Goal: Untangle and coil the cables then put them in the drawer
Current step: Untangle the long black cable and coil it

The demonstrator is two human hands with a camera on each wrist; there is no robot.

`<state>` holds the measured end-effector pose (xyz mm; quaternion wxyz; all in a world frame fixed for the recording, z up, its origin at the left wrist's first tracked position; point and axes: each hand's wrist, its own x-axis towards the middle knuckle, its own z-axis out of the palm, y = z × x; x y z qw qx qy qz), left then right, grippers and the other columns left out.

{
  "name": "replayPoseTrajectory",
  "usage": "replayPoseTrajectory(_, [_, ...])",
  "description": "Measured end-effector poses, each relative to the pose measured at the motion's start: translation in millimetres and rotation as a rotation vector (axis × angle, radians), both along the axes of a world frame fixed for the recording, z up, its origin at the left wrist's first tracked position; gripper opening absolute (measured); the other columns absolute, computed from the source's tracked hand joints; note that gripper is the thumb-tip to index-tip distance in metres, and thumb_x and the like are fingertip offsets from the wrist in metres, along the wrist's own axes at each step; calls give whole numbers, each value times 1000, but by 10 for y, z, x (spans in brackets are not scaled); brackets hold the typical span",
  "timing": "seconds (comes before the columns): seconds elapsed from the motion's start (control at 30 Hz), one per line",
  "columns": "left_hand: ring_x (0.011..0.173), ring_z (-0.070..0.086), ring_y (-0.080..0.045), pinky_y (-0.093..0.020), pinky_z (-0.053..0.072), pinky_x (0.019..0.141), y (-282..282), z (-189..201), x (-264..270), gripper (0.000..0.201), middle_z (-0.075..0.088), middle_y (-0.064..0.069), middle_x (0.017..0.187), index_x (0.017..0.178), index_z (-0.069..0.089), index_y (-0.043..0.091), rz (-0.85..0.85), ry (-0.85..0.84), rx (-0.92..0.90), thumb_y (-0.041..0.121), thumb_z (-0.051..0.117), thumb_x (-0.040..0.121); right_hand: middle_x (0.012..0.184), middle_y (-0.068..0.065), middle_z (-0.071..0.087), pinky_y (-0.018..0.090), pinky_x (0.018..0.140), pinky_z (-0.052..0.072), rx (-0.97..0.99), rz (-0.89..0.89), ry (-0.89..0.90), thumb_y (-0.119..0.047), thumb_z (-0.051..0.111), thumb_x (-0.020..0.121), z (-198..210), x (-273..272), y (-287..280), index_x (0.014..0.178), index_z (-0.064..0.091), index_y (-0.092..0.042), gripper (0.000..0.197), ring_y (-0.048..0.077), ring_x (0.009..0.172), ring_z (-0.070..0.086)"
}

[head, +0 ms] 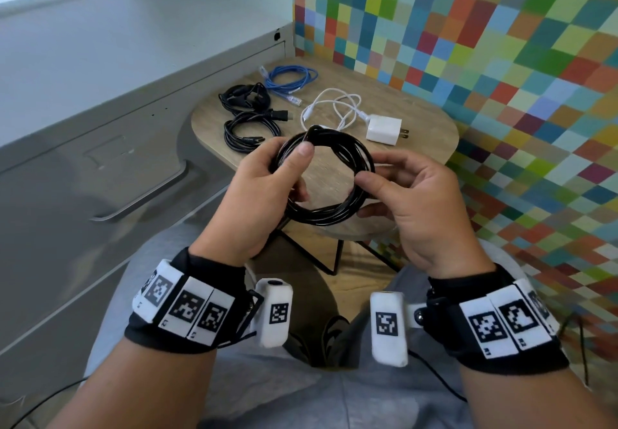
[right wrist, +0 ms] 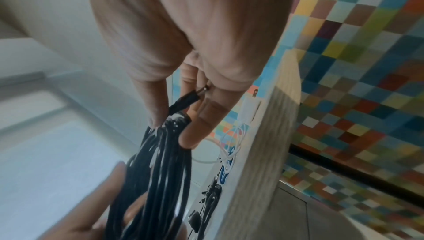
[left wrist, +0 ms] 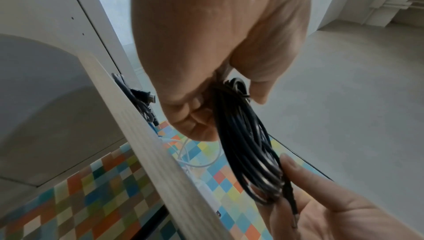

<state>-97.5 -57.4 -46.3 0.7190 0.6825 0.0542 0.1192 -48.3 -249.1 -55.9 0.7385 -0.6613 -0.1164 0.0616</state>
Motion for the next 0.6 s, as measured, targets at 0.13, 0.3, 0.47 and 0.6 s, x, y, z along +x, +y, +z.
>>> replayPoseTrajectory(0.13, [69,52,-18,-31,45,70,19,-42,8,29,52,7,67,116,63,10,45,22,76,33,48,109,86,9,78,29,58,60,196,1,89,-10,76,75,23,62,-29,105,70,-6,31,20,74,75])
replayPoseTrajectory(0.3, [69,44,-19,-28,38,64,-32,-54,8,38,52,1,71,108,62,13,44,72,210,42,37,111,79,3,75,28,59,59,266,-32,88,-7,71,83,46,102,-35,97,71,-8,13,13,68,70])
replayPoseTrajectory(0.47, [61,45,-6,-18,37,52,4,-106,49,31,52,7,77,111,63,19,90,110,133,42,42,109,104,13,77,32,71,61,180,58,114,1,57,100,10,56,-18,114,73,-8,23,19,86,73])
replayPoseTrajectory(0.6, [57,45,-6,-24,38,50,49,-135,79,19,58,0,87,117,63,22,117,152,37,35,56,105,107,13,78,33,68,62,119,-15,112,1,57,102,-30,55,21,116,73,-10,24,26,94,76])
